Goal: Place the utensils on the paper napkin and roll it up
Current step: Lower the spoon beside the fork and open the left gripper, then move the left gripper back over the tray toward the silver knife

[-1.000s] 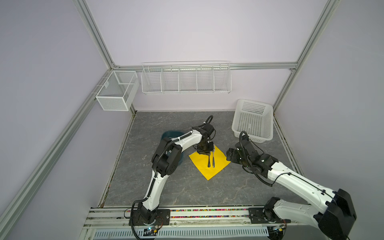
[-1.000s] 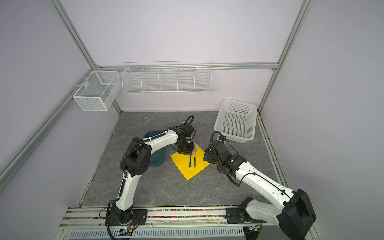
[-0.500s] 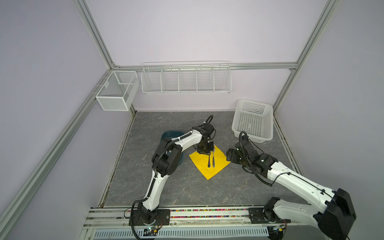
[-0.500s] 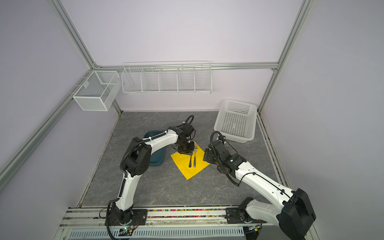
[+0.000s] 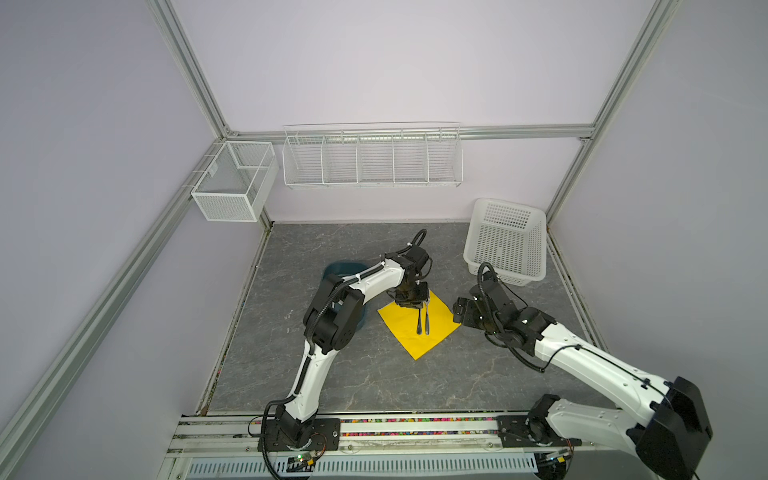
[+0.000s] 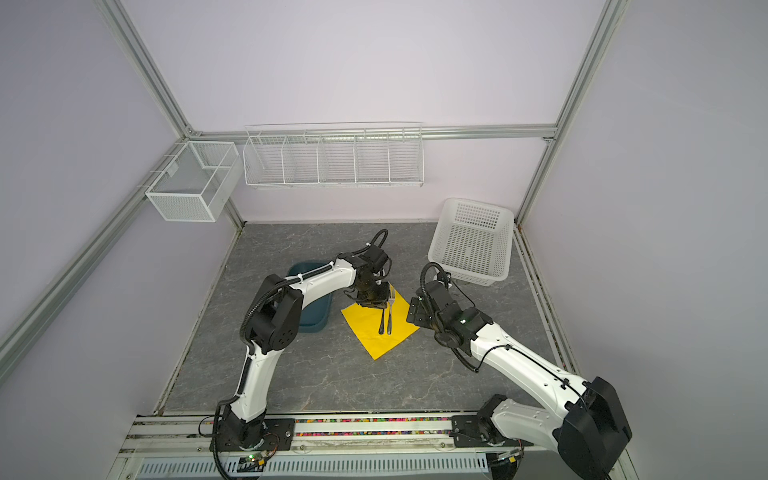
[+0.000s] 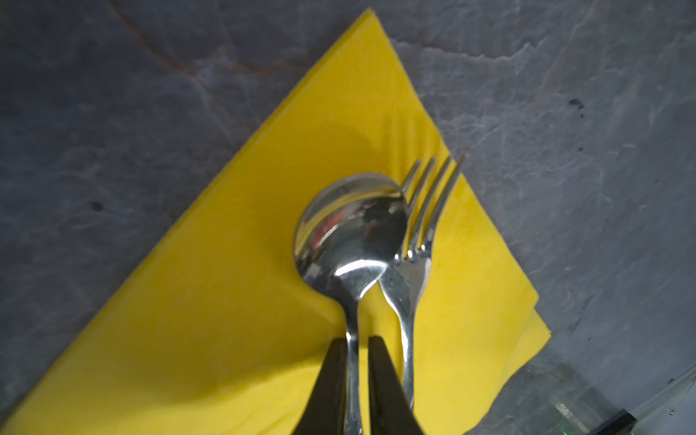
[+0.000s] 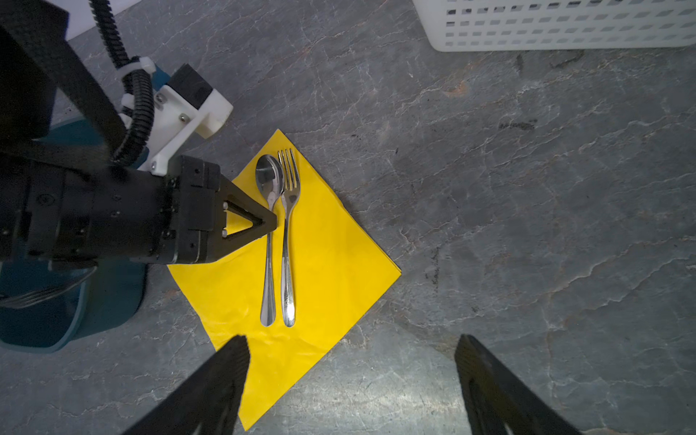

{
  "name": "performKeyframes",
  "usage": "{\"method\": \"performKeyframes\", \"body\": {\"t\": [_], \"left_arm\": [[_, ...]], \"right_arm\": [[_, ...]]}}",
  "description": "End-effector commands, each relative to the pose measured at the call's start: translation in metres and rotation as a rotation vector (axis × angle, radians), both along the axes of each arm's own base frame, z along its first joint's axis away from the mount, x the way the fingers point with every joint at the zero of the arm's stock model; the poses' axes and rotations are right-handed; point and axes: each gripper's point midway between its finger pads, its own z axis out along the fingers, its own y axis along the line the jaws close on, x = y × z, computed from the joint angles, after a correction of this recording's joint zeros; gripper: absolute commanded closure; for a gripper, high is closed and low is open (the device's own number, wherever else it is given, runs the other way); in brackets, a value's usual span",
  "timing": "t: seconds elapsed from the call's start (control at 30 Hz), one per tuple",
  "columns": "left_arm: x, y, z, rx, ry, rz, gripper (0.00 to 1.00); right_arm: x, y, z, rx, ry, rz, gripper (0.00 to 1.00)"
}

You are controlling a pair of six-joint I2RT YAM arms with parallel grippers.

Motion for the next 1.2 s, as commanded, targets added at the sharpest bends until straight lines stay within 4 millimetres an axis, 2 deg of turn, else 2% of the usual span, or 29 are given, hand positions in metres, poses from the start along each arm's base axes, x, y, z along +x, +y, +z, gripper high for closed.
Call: {"method": "performKeyframes", "body": {"t": [0.0, 0.33, 0.43, 0.63, 0.77, 0.93, 1.03, 1.13, 1.17], "left_arm": [[0.003, -0.007, 0.020, -0.031, -0.033, -0.004, 0.84], [0.009, 0.000, 0.052, -0.042, -0.127, -0.001, 0.81], [0.015, 0.008, 0.064, -0.033, -0.195, 0.017, 0.81], [0.022, 0.026, 0.104, -0.050, -0.386, 0.025, 0.81], [0.028, 0.051, 0.141, -0.053, -0.574, 0.075, 0.79], [0.034, 0.105, 0.172, 0.063, -0.783, 0.219, 0.67], [0.034, 0.143, 0.185, 0.175, -0.884, 0.312, 0.40], [0.026, 0.167, 0.189, 0.239, -0.944, 0.313, 0.03], [0.024, 0.174, 0.188, 0.243, -0.948, 0.315, 0.01]], "right_arm": [[0.001, -0.001, 0.003, 0.005, 0.003, -0.007, 0.11], [0.001, 0.000, 0.005, 0.013, -0.001, -0.003, 0.11], [0.002, 0.002, 0.007, 0.023, -0.007, 0.002, 0.11], [0.005, 0.018, 0.024, 0.097, -0.080, 0.084, 0.11], [0.006, 0.030, 0.041, 0.133, -0.144, 0.156, 0.11], [0.007, 0.045, 0.064, 0.165, -0.238, 0.228, 0.11], [0.007, 0.055, 0.074, 0.163, -0.286, 0.254, 0.11], [0.007, 0.070, 0.081, 0.162, -0.312, 0.301, 0.11], [0.008, 0.076, 0.082, 0.161, -0.319, 0.321, 0.11]]}}
